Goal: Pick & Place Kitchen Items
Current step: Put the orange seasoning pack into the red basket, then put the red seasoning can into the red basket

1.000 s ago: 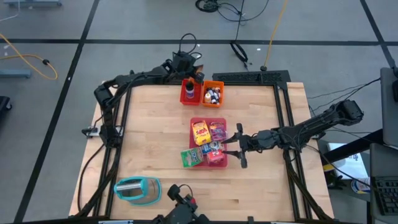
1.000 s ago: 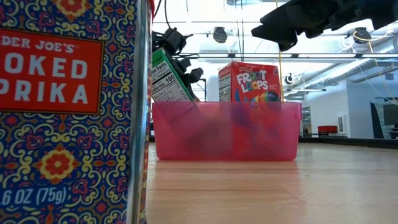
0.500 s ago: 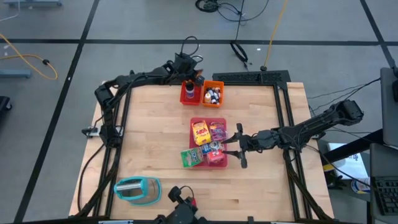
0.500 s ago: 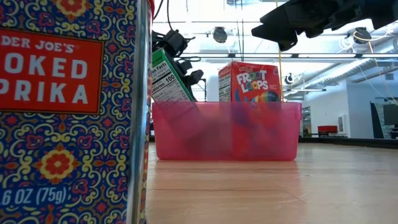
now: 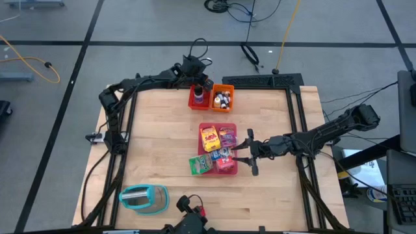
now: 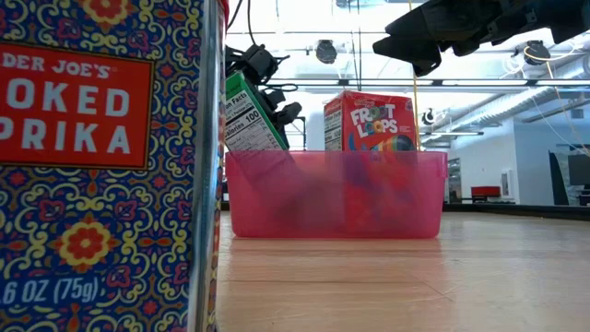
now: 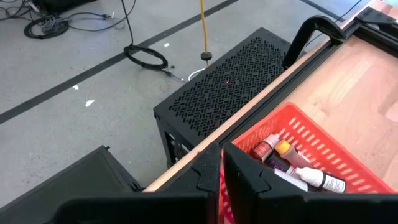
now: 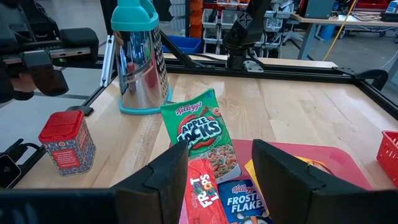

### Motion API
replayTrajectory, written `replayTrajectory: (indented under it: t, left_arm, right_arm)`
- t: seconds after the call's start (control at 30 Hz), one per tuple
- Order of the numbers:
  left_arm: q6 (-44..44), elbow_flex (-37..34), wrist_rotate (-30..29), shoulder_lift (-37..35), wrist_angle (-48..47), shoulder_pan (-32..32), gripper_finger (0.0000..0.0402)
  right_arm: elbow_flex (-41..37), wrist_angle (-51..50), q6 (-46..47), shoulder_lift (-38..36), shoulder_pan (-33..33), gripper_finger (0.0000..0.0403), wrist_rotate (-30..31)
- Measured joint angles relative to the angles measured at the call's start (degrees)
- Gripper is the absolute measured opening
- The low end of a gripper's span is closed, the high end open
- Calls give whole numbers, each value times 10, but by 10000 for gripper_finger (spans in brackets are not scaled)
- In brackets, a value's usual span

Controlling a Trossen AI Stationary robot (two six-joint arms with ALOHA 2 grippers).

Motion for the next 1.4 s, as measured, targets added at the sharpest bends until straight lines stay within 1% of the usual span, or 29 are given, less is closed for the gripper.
replayTrajectory:
  t: [0.2,0.33,0.47,0.63,0.7,0.83,0.9,1.13,1.23,1.4]
  left_arm:
    - [6,0,-6,0,-4,0,46]
    - [19,0,23,-11,-14,0,59]
    - [28,0,54,-39,-32,-9,67]
    - [48,0,102,-88,-103,-43,67]
    - [65,0,120,-108,-152,-64,67]
    - [99,0,123,-140,-226,-126,67]
    - [103,0,123,-152,-248,-160,67]
    - [73,0,118,-176,-301,-285,67]
    - [51,0,114,-177,-325,-330,67]
    - [3,0,110,-177,-338,-403,67]
  right_arm:
    - [0,0,0,0,0,171,0]
    - [0,-1,4,0,0,171,0]
    - [0,-3,4,0,0,171,0]
    - [0,-5,4,0,0,171,0]
    - [0,-5,4,0,0,171,0]
    - [0,-5,4,0,0,171,0]
    - [0,-5,4,0,0,171,0]
    - [0,-5,4,0,0,171,0]
    - [0,-5,4,0,0,171,0]
    - [0,-5,4,0,0,171,0]
